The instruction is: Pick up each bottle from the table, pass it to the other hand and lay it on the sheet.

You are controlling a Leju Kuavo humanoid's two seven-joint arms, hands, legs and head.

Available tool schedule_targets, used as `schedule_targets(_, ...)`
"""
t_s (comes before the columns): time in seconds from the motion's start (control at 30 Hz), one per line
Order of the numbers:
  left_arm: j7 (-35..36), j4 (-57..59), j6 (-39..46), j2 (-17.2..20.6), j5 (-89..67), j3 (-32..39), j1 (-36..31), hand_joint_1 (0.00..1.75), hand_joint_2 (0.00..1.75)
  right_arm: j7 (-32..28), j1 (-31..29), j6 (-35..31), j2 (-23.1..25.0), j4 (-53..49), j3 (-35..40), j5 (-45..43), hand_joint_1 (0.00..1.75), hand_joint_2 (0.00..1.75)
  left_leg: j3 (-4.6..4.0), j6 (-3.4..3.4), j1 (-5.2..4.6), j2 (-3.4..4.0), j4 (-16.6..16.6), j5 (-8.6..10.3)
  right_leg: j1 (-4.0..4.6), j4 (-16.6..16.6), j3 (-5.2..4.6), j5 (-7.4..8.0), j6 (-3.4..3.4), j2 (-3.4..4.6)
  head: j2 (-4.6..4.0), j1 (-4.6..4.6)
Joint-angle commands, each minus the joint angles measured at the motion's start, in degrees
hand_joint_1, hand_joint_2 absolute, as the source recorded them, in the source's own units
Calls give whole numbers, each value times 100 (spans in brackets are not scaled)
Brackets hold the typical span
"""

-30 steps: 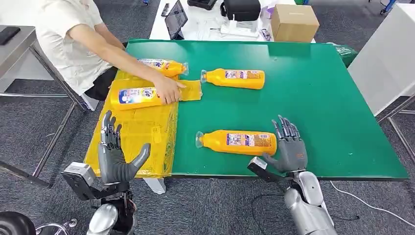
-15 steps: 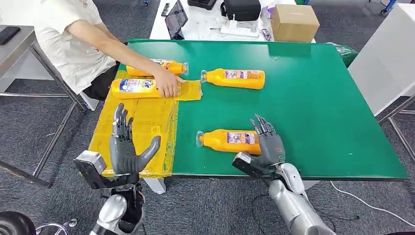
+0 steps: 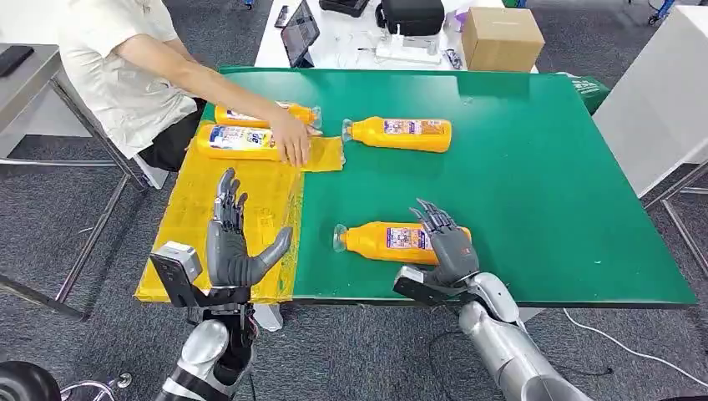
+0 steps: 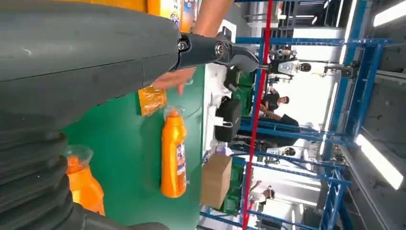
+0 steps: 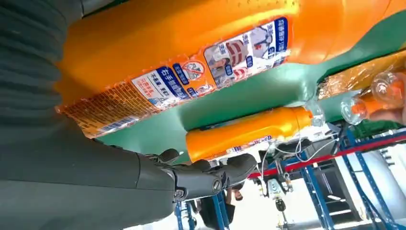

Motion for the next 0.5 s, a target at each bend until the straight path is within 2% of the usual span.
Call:
schedule_targets(0.03,140,548,-168,30,113,-193,-408,0,175,476,-527,529,-217,503,628,-63,0,175,33,16,-1,4,-2,-9,7,-4,36,-9,-24,-12,0,0)
schedule_targets(0.07,175,539,-197,37,124,-194,-411,0,175,742,-616,659,-252,591,694,-26,0,175,10,8,-3,2,0,-2,1,0,11,-2,-12,-6,0,0)
schedule_targets(0.23,376,338,-249,99,19,-152,-262,0,175,1703,-759,1333,-420,544,1018,230,0,175,17,10,-3,7,-1,-5,1,-1,16,-3,-13,-2,0,2)
schedule_targets(0.37,508,176,-272,82,-173,21,-74,0,175,2730,-799,1356,-536,-33,1598,1017,0,175,29,14,-2,5,-6,-5,3,-7,30,-5,-17,-6,0,0)
schedule_targets(0.5,565,95,-309,40,-254,126,26,0,175,3114,-716,1592,-528,-598,1835,1236,0,175,25,13,-1,18,0,-8,4,-1,26,-3,-17,8,0,2)
